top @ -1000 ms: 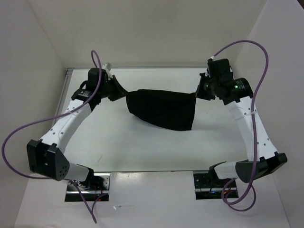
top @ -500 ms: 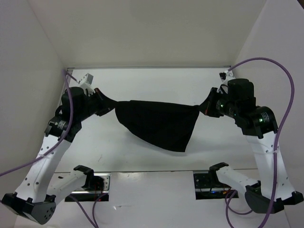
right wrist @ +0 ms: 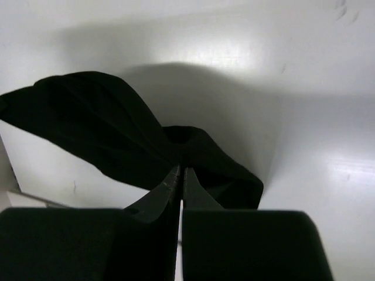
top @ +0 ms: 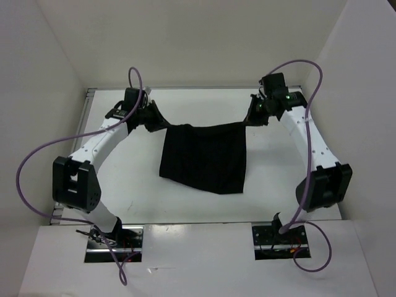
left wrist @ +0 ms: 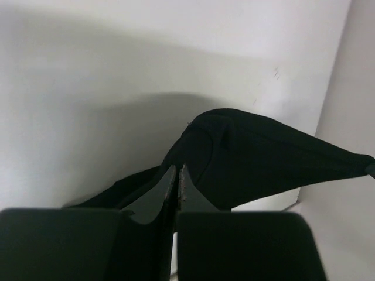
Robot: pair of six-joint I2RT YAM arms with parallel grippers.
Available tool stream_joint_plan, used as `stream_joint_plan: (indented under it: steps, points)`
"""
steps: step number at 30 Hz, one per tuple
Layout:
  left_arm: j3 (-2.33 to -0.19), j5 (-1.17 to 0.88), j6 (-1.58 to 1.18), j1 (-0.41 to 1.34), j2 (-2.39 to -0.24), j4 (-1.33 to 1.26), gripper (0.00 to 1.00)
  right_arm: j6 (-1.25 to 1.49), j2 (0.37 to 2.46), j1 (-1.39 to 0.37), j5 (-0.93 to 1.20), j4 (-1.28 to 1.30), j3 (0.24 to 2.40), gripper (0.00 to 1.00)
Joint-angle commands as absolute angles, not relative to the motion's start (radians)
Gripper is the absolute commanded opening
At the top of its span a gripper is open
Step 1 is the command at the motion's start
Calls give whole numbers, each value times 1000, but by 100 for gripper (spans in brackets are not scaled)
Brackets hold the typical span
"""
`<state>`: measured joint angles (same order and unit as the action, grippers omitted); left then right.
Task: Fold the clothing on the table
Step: Flatten the skirt out
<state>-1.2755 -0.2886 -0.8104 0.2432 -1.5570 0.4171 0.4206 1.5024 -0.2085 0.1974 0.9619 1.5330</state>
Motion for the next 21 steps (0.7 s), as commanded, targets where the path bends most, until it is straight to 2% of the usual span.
stream_joint_plan:
  steps: [1, 4, 8, 13, 17, 18, 20, 21]
  points:
    - [-1472, -347, -767, 189, -1615, 311, 0, 379, 1581, -166, 215, 865, 1795, 0]
    - [-1635, -391, -767, 141, -1664, 342, 0, 351, 1656, -153, 224, 934, 1995, 0]
    - [-1634, -382, -756, 121, -1596, 319, 0, 342, 1667, -153, 225, 959, 2074, 0]
    - [-1410, -410, -756, 121, -1503, 298, 0, 342, 1577, -153, 285, 904, 1783, 0]
    - [-1085, -419, -787, 168, -1402, 244, 0, 362, 1467, -153, 363, 850, 1463, 2]
    - [-965, -431, -787, 181, -1393, 244, 3, 374, 1422, -153, 400, 850, 1334, 9]
    - [-864, -431, -814, 224, -1370, 232, 22, 391, 1382, -173, 445, 859, 1222, 30]
    - [-821, -431, -815, 241, -1355, 245, 31, 400, 1324, -173, 495, 868, 1118, 38]
